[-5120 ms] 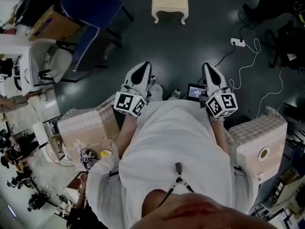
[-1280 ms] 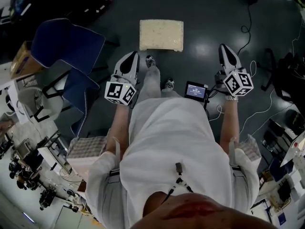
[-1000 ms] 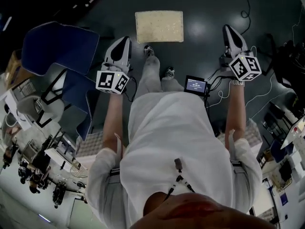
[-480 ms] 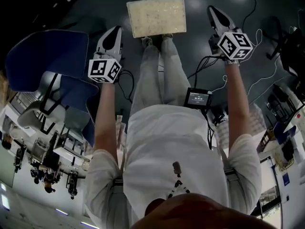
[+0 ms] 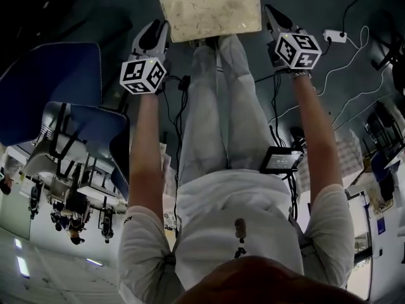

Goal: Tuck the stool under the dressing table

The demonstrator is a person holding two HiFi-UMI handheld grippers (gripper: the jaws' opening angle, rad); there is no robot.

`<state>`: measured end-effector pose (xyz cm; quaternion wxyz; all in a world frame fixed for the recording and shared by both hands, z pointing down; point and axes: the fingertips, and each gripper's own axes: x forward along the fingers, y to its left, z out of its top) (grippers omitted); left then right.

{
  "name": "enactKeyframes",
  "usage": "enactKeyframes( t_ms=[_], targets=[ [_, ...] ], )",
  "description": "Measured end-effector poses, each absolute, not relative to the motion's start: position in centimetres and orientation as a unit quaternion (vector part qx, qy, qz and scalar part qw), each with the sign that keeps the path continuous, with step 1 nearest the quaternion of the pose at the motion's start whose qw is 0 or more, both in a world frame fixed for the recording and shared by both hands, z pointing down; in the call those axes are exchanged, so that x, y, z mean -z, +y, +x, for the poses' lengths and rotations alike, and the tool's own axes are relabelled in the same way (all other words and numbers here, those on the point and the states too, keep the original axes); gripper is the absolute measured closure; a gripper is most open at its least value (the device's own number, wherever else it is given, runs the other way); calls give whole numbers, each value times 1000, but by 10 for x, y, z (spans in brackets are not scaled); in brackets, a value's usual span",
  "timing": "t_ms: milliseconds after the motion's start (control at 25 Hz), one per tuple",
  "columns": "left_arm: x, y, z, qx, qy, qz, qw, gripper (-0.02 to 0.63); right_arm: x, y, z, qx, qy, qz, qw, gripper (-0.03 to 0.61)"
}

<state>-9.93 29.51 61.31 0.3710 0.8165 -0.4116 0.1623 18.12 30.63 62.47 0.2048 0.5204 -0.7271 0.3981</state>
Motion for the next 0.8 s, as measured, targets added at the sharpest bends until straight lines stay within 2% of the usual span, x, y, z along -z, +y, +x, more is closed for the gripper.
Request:
enactKeyframes(
  t_ms=[80,160,280,400,560,680,800],
  targets=[
    [-647,299,-100,-175,-416,806,383,474,-657,312,191,-406,-712,531,215,569],
    [-678,307,-104,-183,-422,793,400,446,-686,316,196,-413,-702,536,225,521],
    [-713,325,-108,-200,-431,770,426,414,-718,328,198,-425,-687,538,240,482],
    [-735,342,-112,-213,-439,751,446,392,-741,340,195,-441,-677,532,254,403],
    [-753,352,-115,-219,-441,733,470,366,-764,351,193,-454,-665,523,279,347],
    [-765,357,-110,-235,-432,725,482,347,-773,354,190,-468,-661,516,279,340],
    [-768,357,-114,-242,-445,714,483,361,-774,354,186,-486,-656,511,269,367]
  ],
)
